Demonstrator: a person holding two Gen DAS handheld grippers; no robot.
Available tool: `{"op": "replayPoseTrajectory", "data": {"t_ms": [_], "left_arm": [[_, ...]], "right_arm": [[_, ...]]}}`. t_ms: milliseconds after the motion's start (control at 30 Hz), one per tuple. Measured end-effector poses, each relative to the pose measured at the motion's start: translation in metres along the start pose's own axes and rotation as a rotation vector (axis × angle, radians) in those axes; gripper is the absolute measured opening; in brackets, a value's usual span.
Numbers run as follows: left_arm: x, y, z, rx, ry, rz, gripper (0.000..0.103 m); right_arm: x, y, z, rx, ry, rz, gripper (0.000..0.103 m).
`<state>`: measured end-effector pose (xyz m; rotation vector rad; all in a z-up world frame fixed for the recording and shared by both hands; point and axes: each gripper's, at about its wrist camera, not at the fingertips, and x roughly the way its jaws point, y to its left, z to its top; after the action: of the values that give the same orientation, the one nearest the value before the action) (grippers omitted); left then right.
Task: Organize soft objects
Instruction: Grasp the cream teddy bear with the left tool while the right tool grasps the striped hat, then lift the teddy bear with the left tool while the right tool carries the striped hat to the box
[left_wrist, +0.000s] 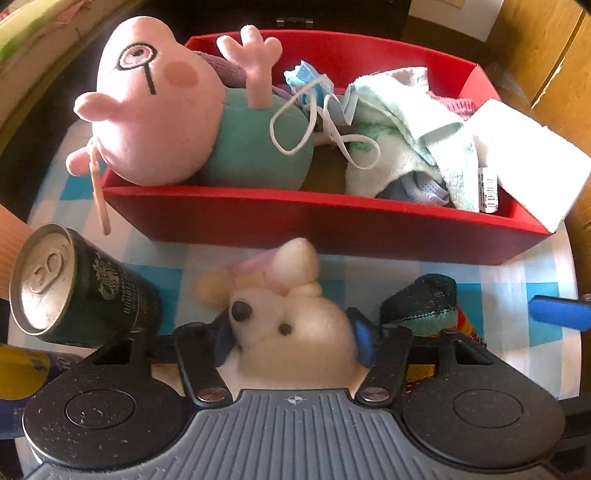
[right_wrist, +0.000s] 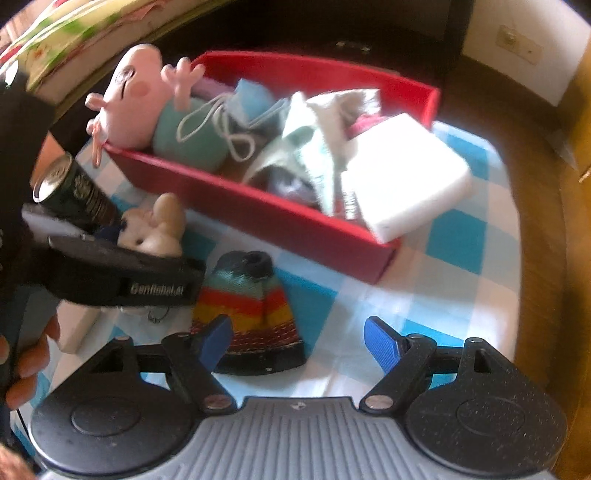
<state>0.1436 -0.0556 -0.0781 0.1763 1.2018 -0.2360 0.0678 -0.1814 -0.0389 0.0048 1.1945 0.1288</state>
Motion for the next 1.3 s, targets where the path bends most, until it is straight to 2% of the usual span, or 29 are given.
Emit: {"op": "replayPoseTrajectory", "data": {"t_ms": [167,500,700,733,833,1000,1100,1300], "left_arm": [[-0.02,0.018,0.0,-0.037,-0.021,-0.049,0.052],[-0.114,0.054,0.011,-0.133,-0.218,-0.201,0.053],[-0.13,0.067,0.015,-0.181,-0.264,-0.25,0.054],[-0.132,0.07,0.015,-0.187,-0.27,-0.251,0.054],[-0.138,0.074,0.014,-0.193,-0.282,-0.255,0.054],[-0.135,0.068,0.011,-0.157,-0.269,-0.245,0.055],[-0.129,0.064,0.008,-0.146,-0.252,-0.241,0.055],[-0.128,0.055,0.008,-0.118,-0.246,-0.245,0.055]], "right_arm": [[0.007,0.008,0.003,-0.019,0.003,-0.013,0.058],[0.024,0.024,0.005,0.018,0.019,0.049,0.061],[0.038,0.028,0.005,0.017,0.038,0.036,0.059],[0.038,0.031,0.005,0.003,0.034,0.027,0.057],[0.04,0.042,0.002,-0.055,0.024,-0.032,0.043],[0.033,0.041,-0.002,-0.041,0.037,0.011,0.011],[0.027,0.028,-0.002,0.005,0.049,0.053,0.004],[0.004,0.009,-0.001,0.056,0.006,0.095,0.0]]}}
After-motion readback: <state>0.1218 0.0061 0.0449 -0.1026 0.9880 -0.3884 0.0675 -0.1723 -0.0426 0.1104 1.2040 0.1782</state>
